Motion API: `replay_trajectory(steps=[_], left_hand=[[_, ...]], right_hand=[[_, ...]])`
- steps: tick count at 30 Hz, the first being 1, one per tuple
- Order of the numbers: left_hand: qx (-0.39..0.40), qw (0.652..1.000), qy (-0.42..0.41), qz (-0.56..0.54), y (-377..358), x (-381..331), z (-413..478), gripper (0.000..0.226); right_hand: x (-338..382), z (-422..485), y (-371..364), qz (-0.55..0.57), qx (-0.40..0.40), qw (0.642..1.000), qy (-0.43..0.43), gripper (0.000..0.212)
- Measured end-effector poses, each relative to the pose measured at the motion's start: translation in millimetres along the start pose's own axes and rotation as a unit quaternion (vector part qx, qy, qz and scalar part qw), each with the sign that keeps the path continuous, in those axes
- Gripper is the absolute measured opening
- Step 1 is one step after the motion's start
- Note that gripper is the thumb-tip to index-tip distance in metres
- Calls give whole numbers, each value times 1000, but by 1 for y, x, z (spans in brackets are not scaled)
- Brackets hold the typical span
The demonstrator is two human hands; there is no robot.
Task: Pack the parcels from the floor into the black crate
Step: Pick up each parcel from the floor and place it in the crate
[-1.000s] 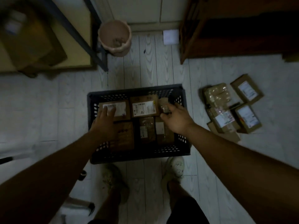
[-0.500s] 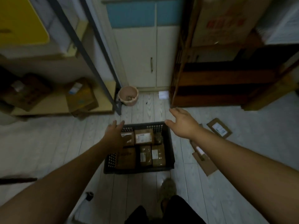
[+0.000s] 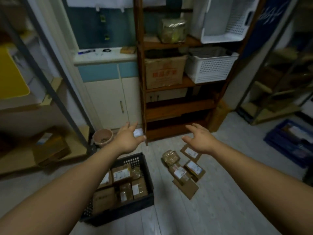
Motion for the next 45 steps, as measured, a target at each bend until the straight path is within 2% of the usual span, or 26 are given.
replay_trajectory(steps=[6, 11, 15, 23, 31, 35, 38, 42, 45], left_hand=[[2, 1000, -24, -7, -37, -106, 12, 79], [29, 999, -44, -4, -97, -209, 39, 79], [46, 997, -65, -10, -138, -252, 50, 79], [76, 997, 10, 0, -172, -253, 81, 78], [130, 991, 21, -35, -198, -254, 174, 75], [155, 987, 25, -43, -213, -263, 215, 64], [170, 983, 48, -56, -222, -262, 236, 70], [161, 985, 33, -55, -230, -254, 255, 59], [116, 991, 53, -44, -238, -253, 266, 64]], right_hand=[[-84, -30, 40, 3, -28, 999, -36, 66], [-165, -47, 53, 56, -7, 997, -51, 67], [-227, -54, 61, 65, 13, 996, -58, 70], [-279, -16, 67, 95, 41, 993, -53, 67], [-316, 56, 87, 82, 76, 991, -67, 68], [-338, 95, 102, 75, 80, 991, -79, 67], [-351, 118, 100, 93, 95, 988, -81, 66], [-367, 153, 92, 85, 131, 986, -60, 62], [-381, 183, 88, 92, 147, 985, -2, 43]])
Point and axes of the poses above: each hand's wrist, its own z-axis towards the middle knuckle, its own y-axis out of the back of the hand, x = y × z, the point moved 1 cm from there along z, towards the middle knuckle, and after that the axes turned 10 degrees about x, right-handed, at the moved point
